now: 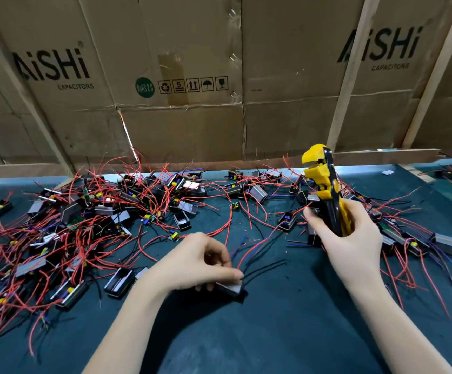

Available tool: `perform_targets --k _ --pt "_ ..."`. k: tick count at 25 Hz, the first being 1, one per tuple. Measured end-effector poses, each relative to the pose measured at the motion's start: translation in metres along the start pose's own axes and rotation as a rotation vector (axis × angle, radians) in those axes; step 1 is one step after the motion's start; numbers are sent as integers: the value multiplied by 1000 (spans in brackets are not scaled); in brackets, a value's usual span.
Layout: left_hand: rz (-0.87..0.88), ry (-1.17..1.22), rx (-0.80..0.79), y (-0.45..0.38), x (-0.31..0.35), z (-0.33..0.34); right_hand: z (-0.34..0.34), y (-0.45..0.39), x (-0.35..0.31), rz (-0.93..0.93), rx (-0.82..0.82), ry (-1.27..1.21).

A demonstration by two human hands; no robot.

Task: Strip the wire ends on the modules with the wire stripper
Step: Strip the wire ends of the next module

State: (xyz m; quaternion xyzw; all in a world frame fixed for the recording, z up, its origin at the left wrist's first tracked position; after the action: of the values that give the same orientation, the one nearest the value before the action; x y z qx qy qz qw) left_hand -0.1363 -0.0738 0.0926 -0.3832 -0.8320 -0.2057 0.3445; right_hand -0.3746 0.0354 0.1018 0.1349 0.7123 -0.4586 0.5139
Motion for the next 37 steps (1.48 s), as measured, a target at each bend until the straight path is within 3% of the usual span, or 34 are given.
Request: perform_targets --k 3,5,7,9,12,14,16,18,20,25,29,33,37 --pt "11 -18 -125 1 1 7 -1 -1 0 -4 15 -5" --pt "112 -94 70 -3 8 10 -1 -1 -1 -21 21 -9" --pt "290 -24 278 -10 22 17 -2 -1 -2 -39 36 -14" --pt "380 119 213 -15 33 32 -2 -1 -3 -60 54 -24" --pt "360 54 156 -15 27 36 -4 0 -4 -127 94 1" --pt "335 -29 330 -11 17 17 -7 -1 -3 -163 140 51" --pt "299 -60 611 -3 9 -9 -8 -1 -3 -204 150 95" --pt "205 -5 907 7 -4 -35 -5 1 -5 -243 90 60" --pt "61 -1 1087 16 -22 -51 2 6 -7 -225 -22 -18" --pt "-313 -279 1072 20 -56 -62 17 16 1 -106 -272 -119" --pt "-550 -501 1081 29 -75 -76 21 20 5 -73 -340 -127" --pt "-578 -596 969 33 -95 -85 20 19 6 -37 -349 -123" --pt "-630 -571 958 32 -100 -89 19 19 6 -32 -351 -125"
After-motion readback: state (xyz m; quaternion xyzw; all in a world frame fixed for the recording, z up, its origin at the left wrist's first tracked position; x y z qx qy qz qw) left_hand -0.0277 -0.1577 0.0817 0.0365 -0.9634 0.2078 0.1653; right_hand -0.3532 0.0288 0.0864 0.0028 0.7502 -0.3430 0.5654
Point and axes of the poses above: each hand's wrist, its own y-axis away from the middle knuckle, its own z-axis out of the palm, x = y × z, the point moved 2 cm from there along -y, towards the middle knuckle, and after that the axes turned 3 degrees about -y, right-handed, at the moved point
